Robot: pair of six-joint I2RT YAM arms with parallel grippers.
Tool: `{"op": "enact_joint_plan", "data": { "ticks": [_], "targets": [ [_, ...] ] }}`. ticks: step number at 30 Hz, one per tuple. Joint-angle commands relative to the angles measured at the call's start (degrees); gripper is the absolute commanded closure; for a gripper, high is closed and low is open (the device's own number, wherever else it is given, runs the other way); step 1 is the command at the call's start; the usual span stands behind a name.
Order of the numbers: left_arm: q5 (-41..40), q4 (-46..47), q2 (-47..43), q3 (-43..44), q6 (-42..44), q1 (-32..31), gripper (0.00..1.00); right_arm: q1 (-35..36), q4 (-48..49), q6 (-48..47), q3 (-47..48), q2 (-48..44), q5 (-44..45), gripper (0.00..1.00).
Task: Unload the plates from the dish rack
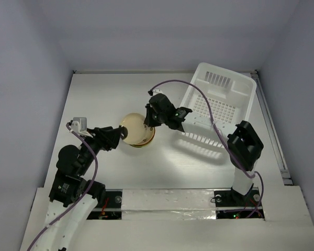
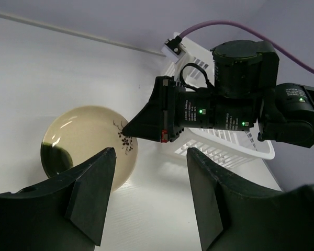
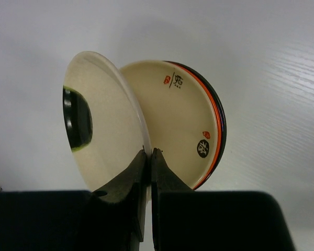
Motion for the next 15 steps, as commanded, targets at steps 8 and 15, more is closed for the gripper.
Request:
{"op": "enact_joint_plan", "data": {
  "ticks": [8,15],
  "targets": [
    [1.7,3.1,1.6,-0.1,0.9,1.2,0.47,-0.1,5.9,2.7,-1.7,-0.9,4.3,0.80],
    [1.9,3.2,2.1,0.0,0.9,1.8,0.47,-0.1,2.4,1.6,-2.2,-3.3,7.4,0.42]
  ]
}}
